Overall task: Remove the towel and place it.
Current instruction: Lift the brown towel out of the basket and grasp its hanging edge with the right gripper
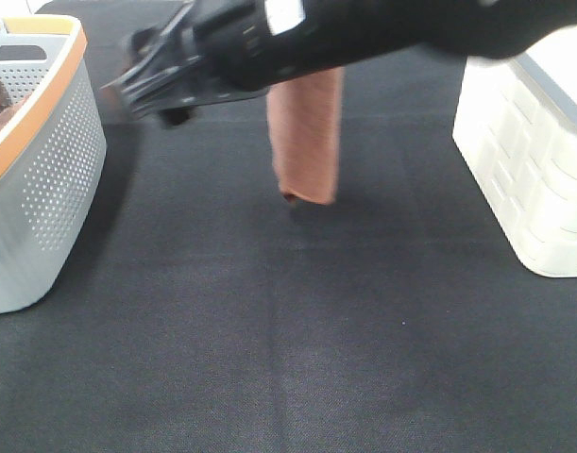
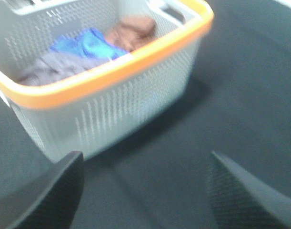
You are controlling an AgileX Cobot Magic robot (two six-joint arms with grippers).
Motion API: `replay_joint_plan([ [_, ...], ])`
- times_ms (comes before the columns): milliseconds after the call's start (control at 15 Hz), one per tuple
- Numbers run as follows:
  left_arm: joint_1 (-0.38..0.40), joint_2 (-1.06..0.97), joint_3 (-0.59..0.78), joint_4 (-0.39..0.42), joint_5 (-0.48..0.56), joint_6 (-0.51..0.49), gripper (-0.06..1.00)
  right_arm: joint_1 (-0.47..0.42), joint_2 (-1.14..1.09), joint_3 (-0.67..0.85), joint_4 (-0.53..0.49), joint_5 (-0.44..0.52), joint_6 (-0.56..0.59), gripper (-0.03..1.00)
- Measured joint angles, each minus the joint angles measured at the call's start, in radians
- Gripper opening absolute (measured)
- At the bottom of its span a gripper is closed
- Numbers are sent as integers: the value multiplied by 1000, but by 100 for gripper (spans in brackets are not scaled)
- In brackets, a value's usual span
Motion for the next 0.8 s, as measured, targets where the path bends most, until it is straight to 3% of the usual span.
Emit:
replay_joint_plan([
  [267,-5,0,-7,-23,1,20,0,-9,76,-40,-6,-84,-3,68],
  [333,-5,-1,-13,-24,1,22,0,-47,108,-53,7,-85,3,68],
  [533,-5,-4,-14,-23,3,45,0,-156,115,-57,53,41,23,68],
  [600,-5,-4,-14,-15,3,46,0,-174,104,-57,54,125,24,68],
  [800,-5,-4,-14,18,2,48,0,-174,71,-57,57,211,41,68],
])
